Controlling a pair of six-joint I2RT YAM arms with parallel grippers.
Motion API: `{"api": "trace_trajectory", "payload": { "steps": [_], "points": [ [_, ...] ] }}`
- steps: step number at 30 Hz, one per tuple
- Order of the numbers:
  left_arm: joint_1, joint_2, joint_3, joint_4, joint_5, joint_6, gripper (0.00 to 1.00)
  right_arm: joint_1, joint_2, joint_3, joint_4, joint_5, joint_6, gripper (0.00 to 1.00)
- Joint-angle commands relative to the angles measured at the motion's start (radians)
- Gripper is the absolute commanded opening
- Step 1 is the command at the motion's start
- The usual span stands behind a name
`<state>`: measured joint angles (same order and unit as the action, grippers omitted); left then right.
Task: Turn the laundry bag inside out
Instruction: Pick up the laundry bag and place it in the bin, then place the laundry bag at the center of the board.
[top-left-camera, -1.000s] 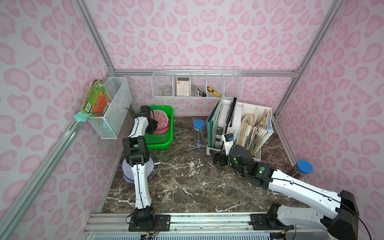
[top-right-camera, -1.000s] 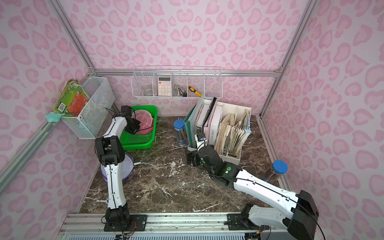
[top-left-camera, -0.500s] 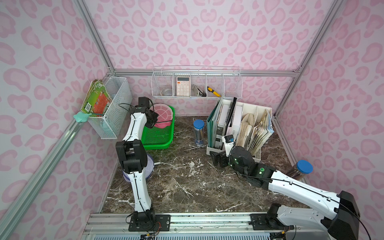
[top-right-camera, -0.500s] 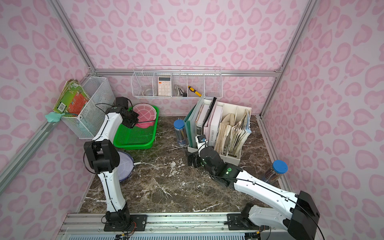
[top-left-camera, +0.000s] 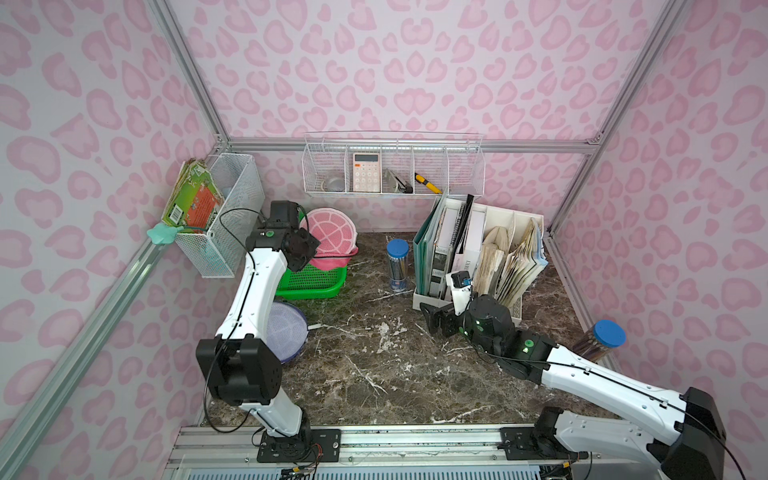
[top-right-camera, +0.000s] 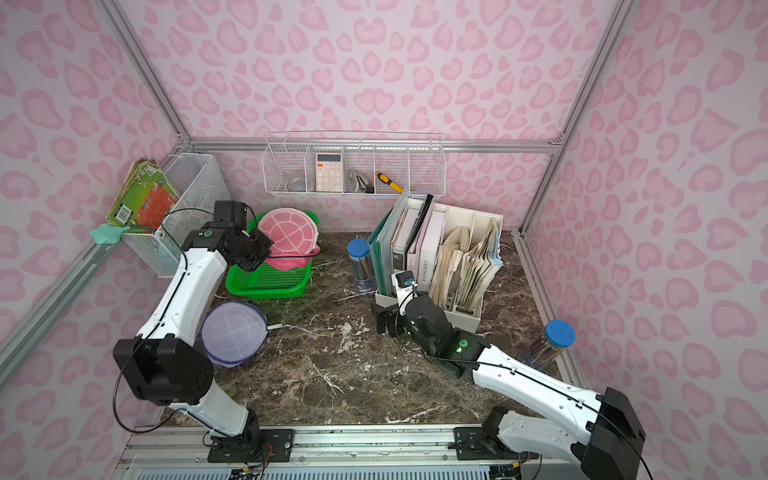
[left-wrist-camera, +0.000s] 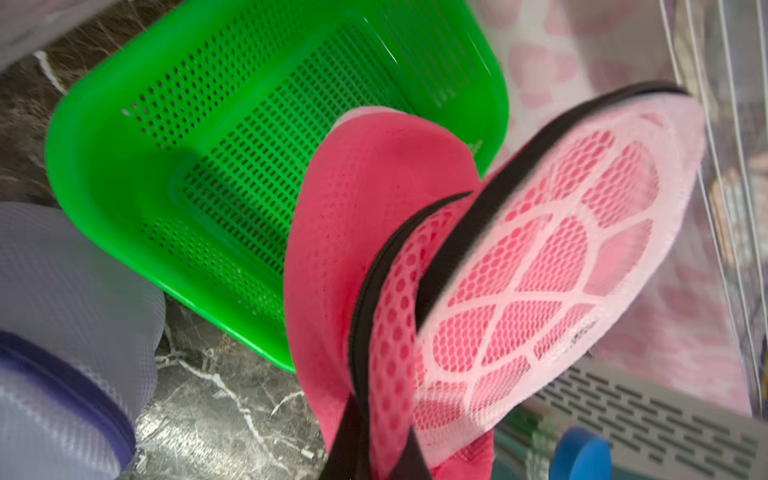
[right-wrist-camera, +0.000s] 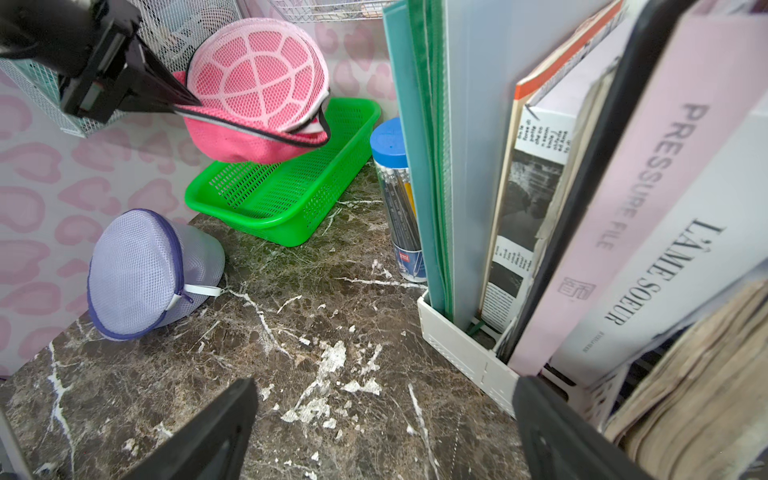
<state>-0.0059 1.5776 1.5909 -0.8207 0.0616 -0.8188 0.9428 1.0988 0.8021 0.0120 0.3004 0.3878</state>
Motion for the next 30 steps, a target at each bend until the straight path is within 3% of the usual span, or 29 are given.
{"api": "trace_trajectory", "payload": {
  "steps": [1,7,10,15,21,22,26,30],
  "points": [
    [-0.057,-0.114,-0.173,0.084,0.099,0.052,0.0,-0.012,-0.002,-0.001,0.0,-0.002,-0.002,0.99],
    [-0.23,-0.294,-0.486,0.186,0.123,-0.103,0.0,-0.021,-0.024,-0.03,-0.031,-0.022,0.015,0.99],
    [-0.308,-0.358,-0.611,0.259,0.079,-0.193,0.0,-0.021,-0.038,-0.056,-0.032,-0.038,0.03,0.99],
    [-0.39,-0.388,-0.755,0.375,0.053,-0.285,0.01,-0.018,-0.04,-0.078,-0.049,-0.078,0.049,0.99],
    [-0.443,-0.333,-0.801,0.375,0.074,-0.283,0.64,-0.006,-0.012,-0.078,-0.051,-0.103,0.05,0.99],
    [-0.444,-0.325,-0.797,0.356,0.08,-0.268,0.69,-0.005,-0.003,-0.074,-0.052,-0.106,0.052,0.99],
    [-0.443,-0.3,-0.723,0.221,0.062,-0.145,0.71,0.018,0.024,-0.068,-0.055,-0.097,0.069,0.99],
    [-0.443,-0.257,-0.643,0.112,0.039,0.017,0.64,0.026,0.029,-0.091,-0.033,-0.095,0.108,0.99]
  ]
}}
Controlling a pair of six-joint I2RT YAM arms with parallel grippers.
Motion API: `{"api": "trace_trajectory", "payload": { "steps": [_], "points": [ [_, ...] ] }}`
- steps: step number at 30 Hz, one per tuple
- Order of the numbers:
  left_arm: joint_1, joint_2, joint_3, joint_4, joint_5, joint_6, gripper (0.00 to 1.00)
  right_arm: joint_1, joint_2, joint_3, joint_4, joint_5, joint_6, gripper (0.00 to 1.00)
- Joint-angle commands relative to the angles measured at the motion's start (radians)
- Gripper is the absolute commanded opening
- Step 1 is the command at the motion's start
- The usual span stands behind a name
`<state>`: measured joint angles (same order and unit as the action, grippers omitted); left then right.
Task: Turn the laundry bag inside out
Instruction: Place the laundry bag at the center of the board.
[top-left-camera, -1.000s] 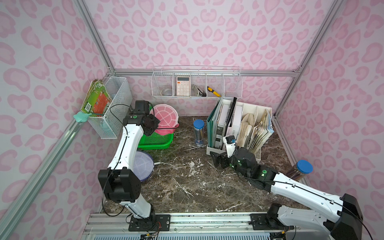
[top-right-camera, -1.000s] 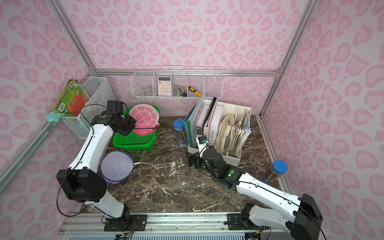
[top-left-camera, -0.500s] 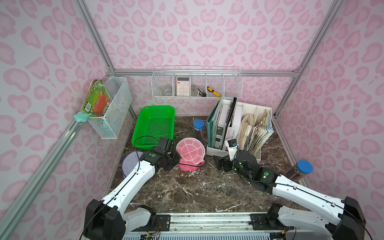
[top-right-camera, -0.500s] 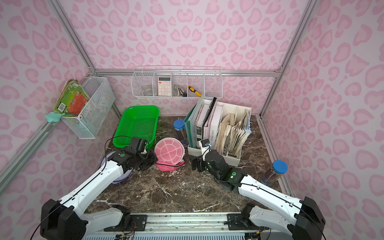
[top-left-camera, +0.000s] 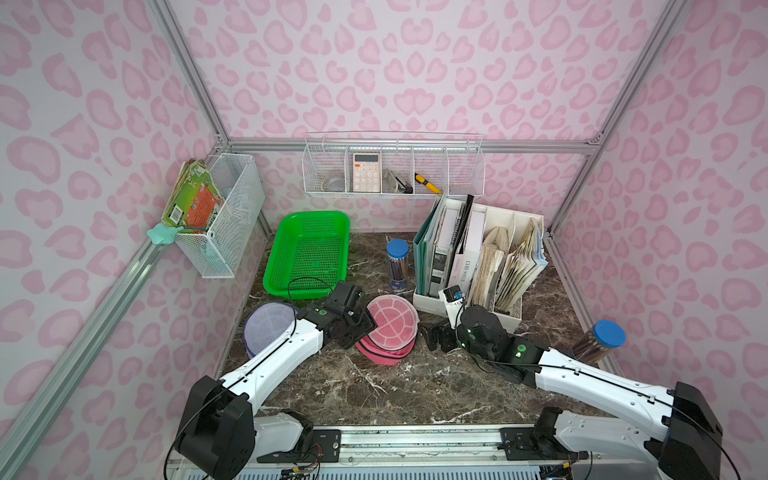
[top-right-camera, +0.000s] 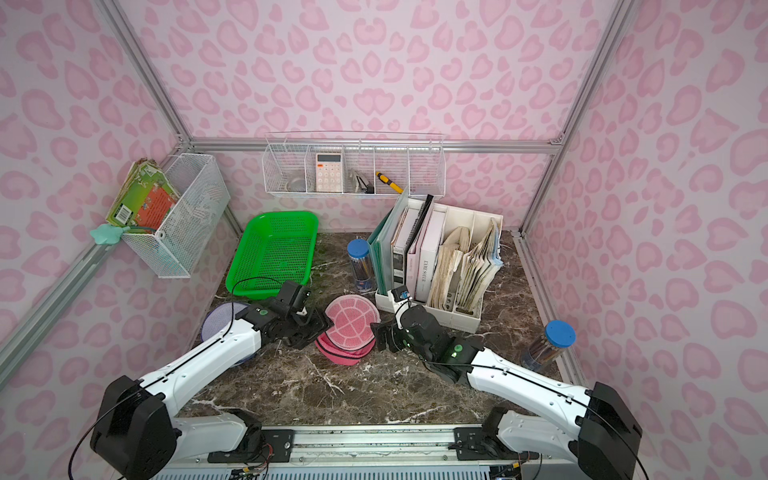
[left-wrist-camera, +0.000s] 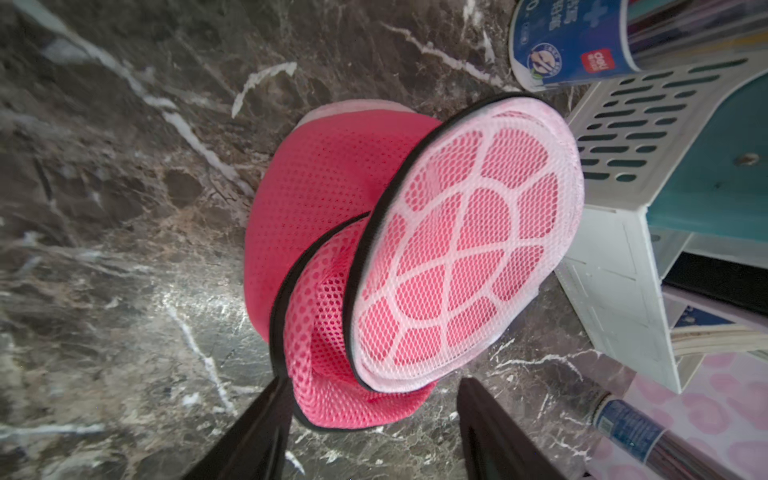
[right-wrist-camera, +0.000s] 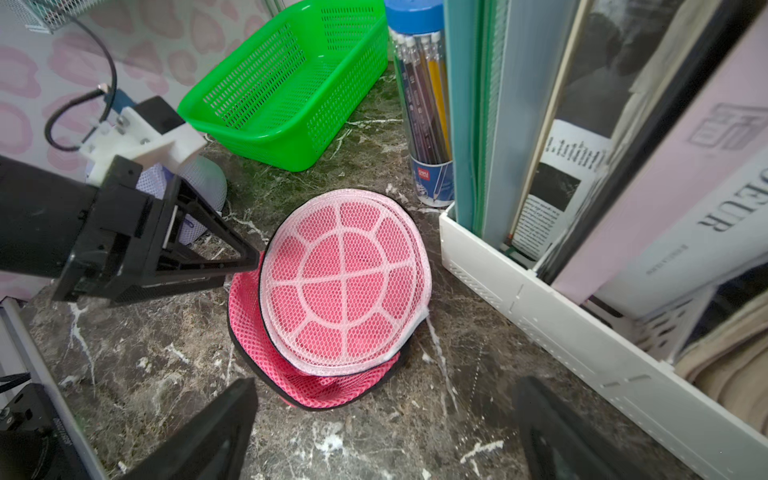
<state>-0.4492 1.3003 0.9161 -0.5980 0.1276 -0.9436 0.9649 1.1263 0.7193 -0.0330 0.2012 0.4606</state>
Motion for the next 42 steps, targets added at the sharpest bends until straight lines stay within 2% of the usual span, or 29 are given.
{"api": "trace_trajectory", "payload": {
  "steps": [1,4,7,13,16,21,25,27,29,31,32,34,35,40,42],
  "points": [
    [0.0,0.033,0.051,-0.127,-0.03,0.172,0.61,0.007,0.001,-0.014,0.015,0.007,0.041,0.99],
    [0.001,0.076,0.098,-0.168,-0.052,0.236,0.55,0.018,0.001,-0.018,0.013,0.019,0.053,0.99],
    [0.009,0.148,0.15,-0.221,-0.089,0.235,0.51,0.027,-0.002,-0.025,0.009,0.029,0.064,0.99],
    [0.035,0.246,0.174,-0.157,-0.044,0.256,0.46,0.038,-0.021,-0.031,-0.012,0.05,0.078,0.99],
    [0.047,0.284,0.197,-0.136,-0.031,0.268,0.4,0.039,-0.034,-0.039,-0.019,0.055,0.085,0.99],
    [0.053,0.322,0.26,-0.158,-0.049,0.305,0.45,0.049,-0.029,-0.064,-0.005,0.038,0.103,0.99],
    [0.083,0.344,0.271,-0.17,-0.038,0.351,0.56,0.095,0.021,-0.069,0.028,0.027,0.109,0.99],
    [0.112,0.36,0.267,-0.174,-0.021,0.366,0.58,0.118,0.062,-0.057,0.041,0.012,0.1,0.99],
    [0.134,0.371,0.257,-0.156,0.011,0.38,0.54,0.142,0.116,-0.043,0.064,-0.003,0.092,0.99],
    [0.144,0.382,0.242,-0.137,0.054,0.377,0.43,0.166,0.175,-0.018,0.086,-0.015,0.076,0.99],
    [0.144,0.385,0.236,-0.139,0.062,0.367,0.39,0.171,0.202,0.003,0.078,-0.025,0.075,0.99],
    [0.142,0.371,0.197,-0.128,0.087,0.316,0.2,0.173,0.264,0.055,0.029,-0.032,0.08,0.99],
    [0.141,0.357,0.174,-0.117,0.094,0.283,0.17,0.175,0.276,0.068,0.019,-0.028,0.077,0.99],
    [0.088,0.258,0.046,-0.109,0.096,0.052,0.11,0.169,0.274,0.07,-0.018,0.048,0.099,0.99],
    [0.05,0.213,0.012,-0.096,0.107,-0.06,0.17,0.159,0.27,0.068,-0.033,0.046,0.089,0.99]
  ]
}}
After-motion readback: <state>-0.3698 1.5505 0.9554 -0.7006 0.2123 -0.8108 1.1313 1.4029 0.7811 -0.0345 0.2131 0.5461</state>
